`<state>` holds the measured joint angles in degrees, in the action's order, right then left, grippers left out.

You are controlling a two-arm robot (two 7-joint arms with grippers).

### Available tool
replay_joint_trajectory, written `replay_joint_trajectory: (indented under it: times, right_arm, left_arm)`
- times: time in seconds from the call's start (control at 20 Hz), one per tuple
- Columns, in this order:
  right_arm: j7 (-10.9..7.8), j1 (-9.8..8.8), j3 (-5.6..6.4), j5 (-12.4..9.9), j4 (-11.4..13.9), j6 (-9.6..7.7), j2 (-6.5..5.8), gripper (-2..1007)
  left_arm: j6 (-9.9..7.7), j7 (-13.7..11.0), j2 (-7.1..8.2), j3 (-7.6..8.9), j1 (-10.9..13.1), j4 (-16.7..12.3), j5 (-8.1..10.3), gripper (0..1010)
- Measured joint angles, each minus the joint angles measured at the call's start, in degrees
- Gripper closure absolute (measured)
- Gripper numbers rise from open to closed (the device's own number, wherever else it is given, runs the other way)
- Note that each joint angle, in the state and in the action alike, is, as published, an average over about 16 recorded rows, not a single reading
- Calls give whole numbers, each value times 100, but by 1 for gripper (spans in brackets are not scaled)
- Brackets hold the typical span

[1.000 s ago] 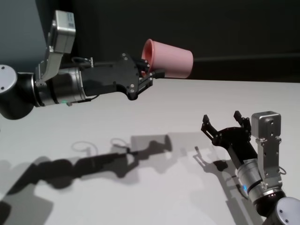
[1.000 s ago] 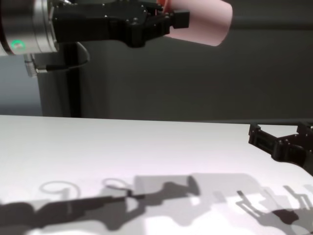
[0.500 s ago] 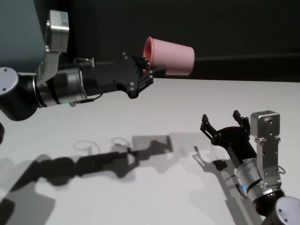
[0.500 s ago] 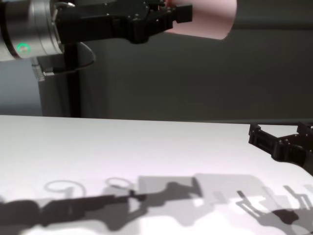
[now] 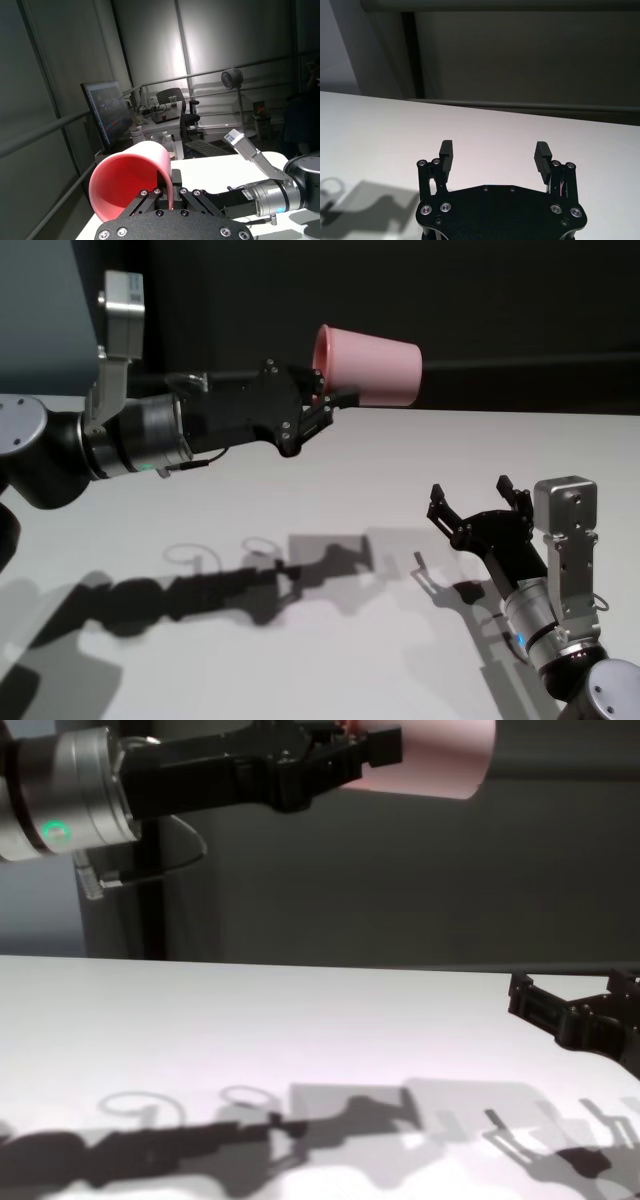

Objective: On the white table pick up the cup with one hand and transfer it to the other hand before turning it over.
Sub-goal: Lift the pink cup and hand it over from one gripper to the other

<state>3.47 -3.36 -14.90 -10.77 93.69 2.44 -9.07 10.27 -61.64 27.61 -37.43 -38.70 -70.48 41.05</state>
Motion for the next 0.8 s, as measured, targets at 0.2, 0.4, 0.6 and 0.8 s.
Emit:
replay_joint_trajectory:
  times: [0.2,0.4,0.6,0.8]
  right_arm:
    - [0,0,0,0,0,0,0,3]
    - [0,0,0,0,0,0,0,3]
    - [0,0,0,0,0,0,0,3]
    - [0,0,0,0,0,0,0,3]
  left_arm:
    - [26,-80,-46,-18,44,49,81,956]
    - [59,-162,-116,-39,68,130,151,956]
    - [106,-251,-220,-67,55,259,211,956]
    - [161,-336,-360,-101,-7,434,241,956]
